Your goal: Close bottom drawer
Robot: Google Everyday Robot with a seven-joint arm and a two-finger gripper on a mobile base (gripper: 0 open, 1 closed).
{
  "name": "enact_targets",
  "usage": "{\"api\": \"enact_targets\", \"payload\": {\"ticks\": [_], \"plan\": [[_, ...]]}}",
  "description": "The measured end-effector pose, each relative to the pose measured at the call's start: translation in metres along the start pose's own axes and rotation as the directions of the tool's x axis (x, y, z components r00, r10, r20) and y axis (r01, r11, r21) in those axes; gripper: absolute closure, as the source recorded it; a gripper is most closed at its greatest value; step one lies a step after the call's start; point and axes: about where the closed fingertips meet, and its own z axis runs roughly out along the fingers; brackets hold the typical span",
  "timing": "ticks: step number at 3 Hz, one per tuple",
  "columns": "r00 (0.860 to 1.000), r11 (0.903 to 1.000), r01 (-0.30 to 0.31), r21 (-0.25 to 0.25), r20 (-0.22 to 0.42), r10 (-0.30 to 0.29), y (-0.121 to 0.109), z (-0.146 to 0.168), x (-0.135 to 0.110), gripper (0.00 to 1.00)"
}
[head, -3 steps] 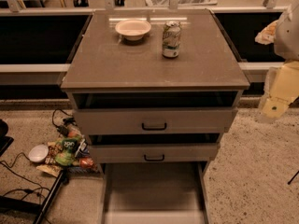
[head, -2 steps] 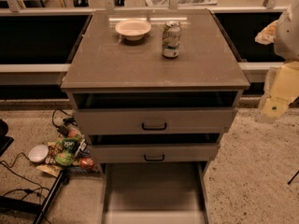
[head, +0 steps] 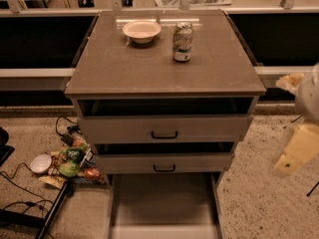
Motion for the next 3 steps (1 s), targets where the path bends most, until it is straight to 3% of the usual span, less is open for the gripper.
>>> {"api": "enact_targets", "payload": {"ticks": [3], "plan": [[0.988, 0.9951, -0.094, -0.028, 0.117, 0.097, 0.108, 0.166, 0.074, 0.0]]}}
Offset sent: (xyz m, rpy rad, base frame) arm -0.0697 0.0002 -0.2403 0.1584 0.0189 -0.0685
